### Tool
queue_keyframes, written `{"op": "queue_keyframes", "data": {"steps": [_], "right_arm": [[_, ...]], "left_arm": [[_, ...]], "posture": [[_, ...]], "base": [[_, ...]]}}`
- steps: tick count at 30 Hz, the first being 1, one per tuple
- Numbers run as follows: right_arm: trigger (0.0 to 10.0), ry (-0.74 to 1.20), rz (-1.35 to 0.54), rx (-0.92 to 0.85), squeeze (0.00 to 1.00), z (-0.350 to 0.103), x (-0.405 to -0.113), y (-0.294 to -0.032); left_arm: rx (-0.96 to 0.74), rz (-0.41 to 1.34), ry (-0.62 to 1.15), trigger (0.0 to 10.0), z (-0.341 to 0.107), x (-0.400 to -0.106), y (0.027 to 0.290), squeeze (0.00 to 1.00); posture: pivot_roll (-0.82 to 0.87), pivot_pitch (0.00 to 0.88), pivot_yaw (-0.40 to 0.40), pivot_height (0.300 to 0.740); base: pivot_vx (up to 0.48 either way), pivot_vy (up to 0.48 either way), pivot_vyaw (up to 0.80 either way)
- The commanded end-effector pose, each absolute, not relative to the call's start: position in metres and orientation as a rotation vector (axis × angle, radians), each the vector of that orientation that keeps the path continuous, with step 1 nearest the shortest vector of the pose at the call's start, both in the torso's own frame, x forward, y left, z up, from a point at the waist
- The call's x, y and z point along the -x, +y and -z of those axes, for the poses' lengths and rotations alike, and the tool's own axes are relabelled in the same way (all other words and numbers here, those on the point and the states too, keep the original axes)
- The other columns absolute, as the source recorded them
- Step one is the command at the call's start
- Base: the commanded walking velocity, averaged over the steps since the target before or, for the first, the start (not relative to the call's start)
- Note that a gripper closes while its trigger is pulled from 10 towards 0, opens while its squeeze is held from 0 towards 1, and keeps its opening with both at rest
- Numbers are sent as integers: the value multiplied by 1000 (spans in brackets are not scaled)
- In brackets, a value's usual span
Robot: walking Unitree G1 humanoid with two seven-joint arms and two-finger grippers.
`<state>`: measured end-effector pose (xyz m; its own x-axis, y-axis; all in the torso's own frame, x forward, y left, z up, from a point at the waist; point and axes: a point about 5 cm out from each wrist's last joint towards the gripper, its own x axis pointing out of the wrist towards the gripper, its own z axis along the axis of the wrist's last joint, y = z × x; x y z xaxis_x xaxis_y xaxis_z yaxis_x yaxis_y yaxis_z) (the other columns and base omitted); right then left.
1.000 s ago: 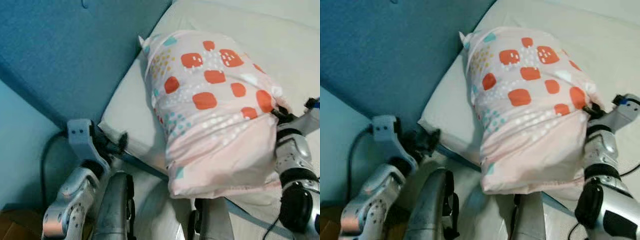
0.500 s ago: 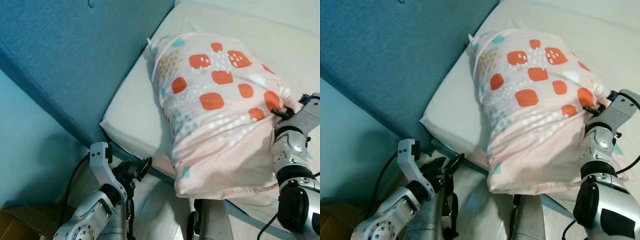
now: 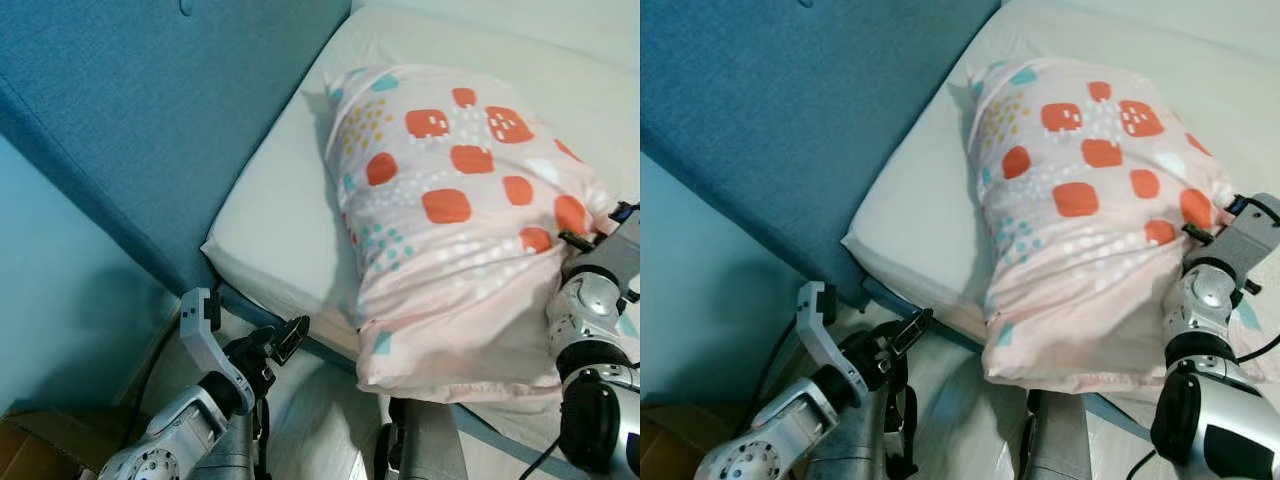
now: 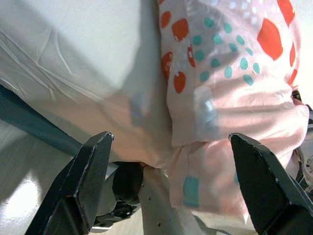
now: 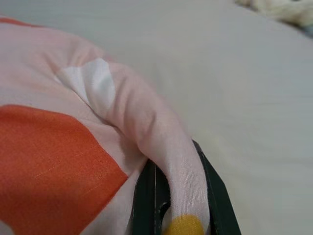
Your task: Clean up the room
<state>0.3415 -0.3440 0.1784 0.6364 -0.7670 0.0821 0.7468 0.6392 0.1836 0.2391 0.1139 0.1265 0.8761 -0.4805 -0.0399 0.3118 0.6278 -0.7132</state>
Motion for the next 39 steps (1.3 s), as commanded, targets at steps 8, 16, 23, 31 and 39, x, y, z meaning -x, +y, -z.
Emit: {"op": "queue_keyframes", "data": {"steps": [8,16,23,31,39], "right_arm": [[0,-248,1129,-44,0,-196,-316,-377],[0,-287,1298,-7,0,-202,-296,-397],[0,-347,1459,98,0,-218,-258,-435],[0,-290,1583,145,0,-206,-200,-474],[10000,5,1349,-100,0,-134,-228,-444]], "left_arm": [[869,463,255,10000,-122,-235,102,0],[887,468,258,10000,-126,-235,102,0],[890,481,256,10000,-129,-235,101,0],[895,517,287,10000,-124,-242,95,0],[894,546,288,10000,-127,-245,87,0]], "posture": [[144,318,-56,596],[183,315,-44,596],[169,317,-29,596],[97,318,-5,596],[95,319,-8,596]], "base": [[0,0,0],[0,0,0],[0,0,0],[0,0,0],[0,0,0]]}}
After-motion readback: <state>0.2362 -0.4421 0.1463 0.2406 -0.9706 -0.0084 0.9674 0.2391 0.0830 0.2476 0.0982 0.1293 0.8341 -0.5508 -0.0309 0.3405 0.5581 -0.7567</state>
